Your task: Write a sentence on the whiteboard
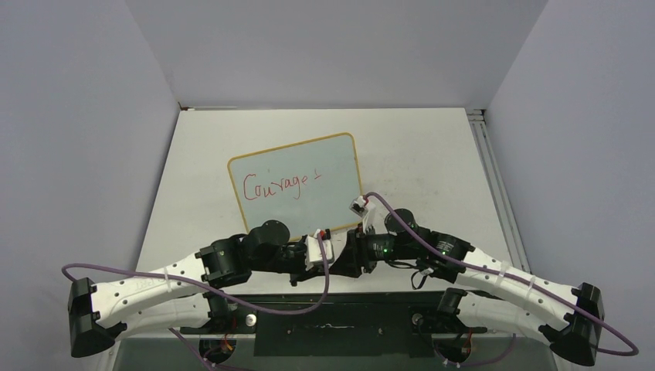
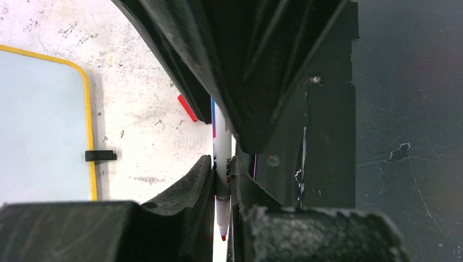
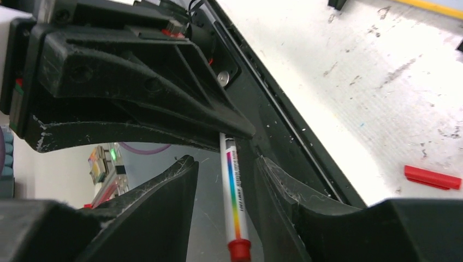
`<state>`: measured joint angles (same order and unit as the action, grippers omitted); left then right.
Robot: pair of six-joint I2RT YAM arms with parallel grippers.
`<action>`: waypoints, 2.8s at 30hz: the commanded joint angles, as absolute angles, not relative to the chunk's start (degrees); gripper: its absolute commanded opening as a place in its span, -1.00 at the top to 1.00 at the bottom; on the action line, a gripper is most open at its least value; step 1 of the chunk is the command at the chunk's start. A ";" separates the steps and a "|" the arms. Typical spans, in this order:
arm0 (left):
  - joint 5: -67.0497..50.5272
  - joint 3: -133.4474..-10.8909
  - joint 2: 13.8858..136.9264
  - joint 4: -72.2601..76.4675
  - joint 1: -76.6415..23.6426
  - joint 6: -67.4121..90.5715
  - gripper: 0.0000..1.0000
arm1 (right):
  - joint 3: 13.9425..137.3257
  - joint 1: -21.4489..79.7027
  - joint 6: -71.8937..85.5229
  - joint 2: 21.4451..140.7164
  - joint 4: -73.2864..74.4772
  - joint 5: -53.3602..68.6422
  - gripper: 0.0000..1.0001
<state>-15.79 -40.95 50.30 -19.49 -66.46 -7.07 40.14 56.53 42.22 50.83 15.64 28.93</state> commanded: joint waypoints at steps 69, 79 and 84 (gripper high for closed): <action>-23.29 -42.01 46.29 -9.58 2.41 15.90 -0.52 | 35.86 38.72 29.37 69.76 -31.84 12.36 0.89; -24.17 -42.09 47.02 -9.41 2.90 16.08 -0.49 | 36.45 37.37 29.79 71.80 -32.64 13.85 0.89; -24.36 -42.04 47.11 -9.40 2.99 16.04 -0.48 | 36.78 37.24 29.91 72.83 -33.17 14.41 0.89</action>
<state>-23.03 -40.84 47.11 -12.97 2.48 15.90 35.77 37.80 29.43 72.03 -28.12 13.02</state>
